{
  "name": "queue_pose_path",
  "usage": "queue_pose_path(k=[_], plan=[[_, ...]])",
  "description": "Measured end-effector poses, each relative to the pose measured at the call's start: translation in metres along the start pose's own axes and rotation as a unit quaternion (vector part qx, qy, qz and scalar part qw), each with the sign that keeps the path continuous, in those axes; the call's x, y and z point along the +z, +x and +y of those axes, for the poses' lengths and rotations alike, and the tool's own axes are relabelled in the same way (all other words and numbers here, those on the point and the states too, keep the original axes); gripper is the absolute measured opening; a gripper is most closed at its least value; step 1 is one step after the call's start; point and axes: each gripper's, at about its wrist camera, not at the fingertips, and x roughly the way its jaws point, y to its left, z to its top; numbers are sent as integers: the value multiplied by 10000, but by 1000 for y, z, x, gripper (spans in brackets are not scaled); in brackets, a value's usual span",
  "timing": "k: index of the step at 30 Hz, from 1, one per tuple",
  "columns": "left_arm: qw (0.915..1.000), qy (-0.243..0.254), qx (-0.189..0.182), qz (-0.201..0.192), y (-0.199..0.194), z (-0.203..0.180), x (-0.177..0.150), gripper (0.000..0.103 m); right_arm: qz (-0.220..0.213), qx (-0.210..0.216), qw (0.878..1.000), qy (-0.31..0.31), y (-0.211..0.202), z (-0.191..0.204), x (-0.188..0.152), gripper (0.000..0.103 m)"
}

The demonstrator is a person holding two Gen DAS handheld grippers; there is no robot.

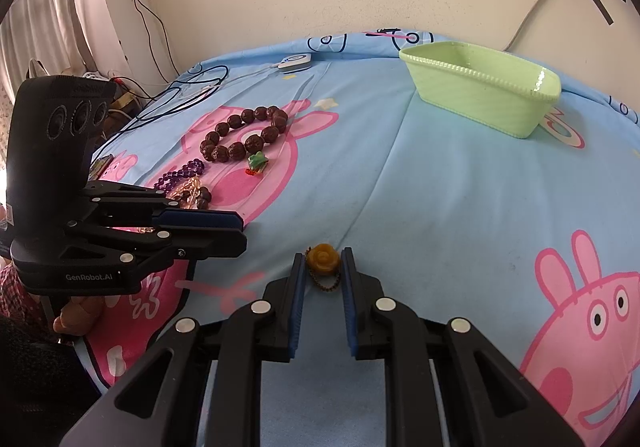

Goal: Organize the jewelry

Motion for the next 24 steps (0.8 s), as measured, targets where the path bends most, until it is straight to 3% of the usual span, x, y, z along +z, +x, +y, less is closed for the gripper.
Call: queue_pose_path(k=[11, 13, 17, 24], plan=[[10000, -25, -55, -2, 0, 2, -1, 14, -12, -4, 10000, -2, -3, 3, -3, 0], [9999, -4, -105, 2, 0, 1, -1, 18, -13, 36, 10000, -29, -3, 5, -3, 2], [9997, 221, 62, -76, -5, -9, -5, 44, -4, -2, 9999, -159, -4, 10, -3, 9], [9986, 462, 263, 18, -8, -18, -11, 46, 7, -70, 9996, -266, -7, 12, -8, 12]])
